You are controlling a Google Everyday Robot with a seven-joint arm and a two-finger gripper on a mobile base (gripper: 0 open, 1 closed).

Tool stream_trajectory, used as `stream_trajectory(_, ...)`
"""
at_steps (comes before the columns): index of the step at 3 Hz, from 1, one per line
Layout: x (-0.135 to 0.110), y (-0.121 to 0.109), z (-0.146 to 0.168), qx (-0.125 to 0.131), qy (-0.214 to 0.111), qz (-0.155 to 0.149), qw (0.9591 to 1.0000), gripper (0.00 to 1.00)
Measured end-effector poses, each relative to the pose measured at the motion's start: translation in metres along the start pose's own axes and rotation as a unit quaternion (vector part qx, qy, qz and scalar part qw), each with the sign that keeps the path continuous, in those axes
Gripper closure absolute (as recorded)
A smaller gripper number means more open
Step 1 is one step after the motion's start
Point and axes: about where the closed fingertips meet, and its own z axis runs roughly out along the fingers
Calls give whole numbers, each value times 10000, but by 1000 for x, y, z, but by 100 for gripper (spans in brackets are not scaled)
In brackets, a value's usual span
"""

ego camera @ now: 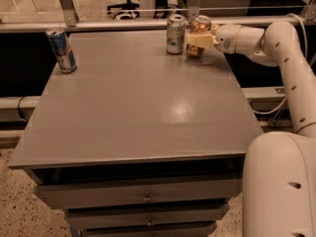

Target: Move orange can near 7up can

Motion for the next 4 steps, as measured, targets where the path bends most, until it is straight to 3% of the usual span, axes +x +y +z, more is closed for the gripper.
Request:
stream_trajectory(1, 3, 13, 10, -364, 95, -69, 9993, 74)
stream_trajectory(2, 3, 21, 14, -569, 230, -194, 9979, 50)
stream_trajectory(4, 0, 21, 6, -603, 414, -457, 9963, 0)
